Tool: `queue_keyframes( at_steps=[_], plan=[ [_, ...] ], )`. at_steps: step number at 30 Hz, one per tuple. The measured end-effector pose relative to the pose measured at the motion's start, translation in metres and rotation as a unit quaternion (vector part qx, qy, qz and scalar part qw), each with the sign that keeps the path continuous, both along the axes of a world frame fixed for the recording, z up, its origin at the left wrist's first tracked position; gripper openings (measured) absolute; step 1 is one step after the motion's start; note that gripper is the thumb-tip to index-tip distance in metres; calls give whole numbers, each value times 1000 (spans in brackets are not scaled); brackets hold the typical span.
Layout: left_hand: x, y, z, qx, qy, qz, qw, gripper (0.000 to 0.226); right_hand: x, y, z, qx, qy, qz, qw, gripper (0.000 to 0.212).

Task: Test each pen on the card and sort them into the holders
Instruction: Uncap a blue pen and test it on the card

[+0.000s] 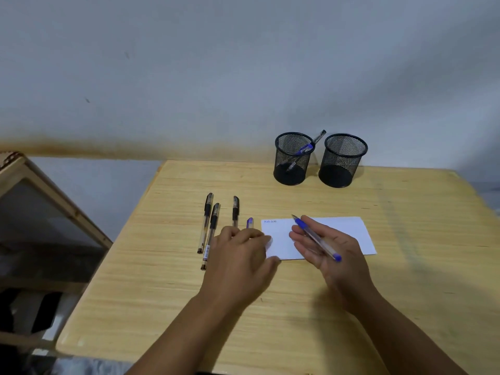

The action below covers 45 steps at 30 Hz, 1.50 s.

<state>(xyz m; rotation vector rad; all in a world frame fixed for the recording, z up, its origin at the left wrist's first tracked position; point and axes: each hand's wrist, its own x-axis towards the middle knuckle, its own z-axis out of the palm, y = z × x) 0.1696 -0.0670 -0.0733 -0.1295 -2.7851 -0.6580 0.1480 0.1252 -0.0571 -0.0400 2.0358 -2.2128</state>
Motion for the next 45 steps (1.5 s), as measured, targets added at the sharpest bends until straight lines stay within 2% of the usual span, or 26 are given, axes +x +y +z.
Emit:
queue_keyframes(
  at_steps=[2,4,7,9,12,15,20,24,26,32,42,45],
  plan=[
    [1,0,-5,-22,-6,-9,1000,33,0,1,-4,67,39,-10,997,40],
    [3,0,-10,-32,-8,-9,999,33,-3,-2,-5,113,37,-67,991,34],
    [4,0,-15,-28,-4,0,1000,34,-12,-8,-3,114,17,-141,983,19],
    [4,1,-16,-34,0,1,999,33,-20,-11,0,138,23,-162,977,16],
    [4,1,-17,-31,5,7,999,31,-31,-19,2,177,43,-152,971,8],
    [4,2,-18,-26,1,9,1000,33,-43,-26,2,255,64,-147,954,12],
    [3,1,-17,-15,-5,7,1000,34,-55,-33,-5,279,70,-132,948,16],
    [1,1,-17,-17,-9,11,1000,33,-54,-34,-15,342,140,-152,917,17],
    [0,3,-16,-19,-5,17,1000,31,-56,-33,-16,359,137,-147,912,12],
    [-2,1,-16,-17,7,18,1000,31,-58,-33,-14,360,81,-126,921,10],
    [-2,1,-17,10,22,14,1000,29,-58,-35,-14,368,66,-113,921,10],
    [-3,1,-18,11,25,15,1000,29,-60,-35,-15,362,56,-118,923,17]
  ],
)
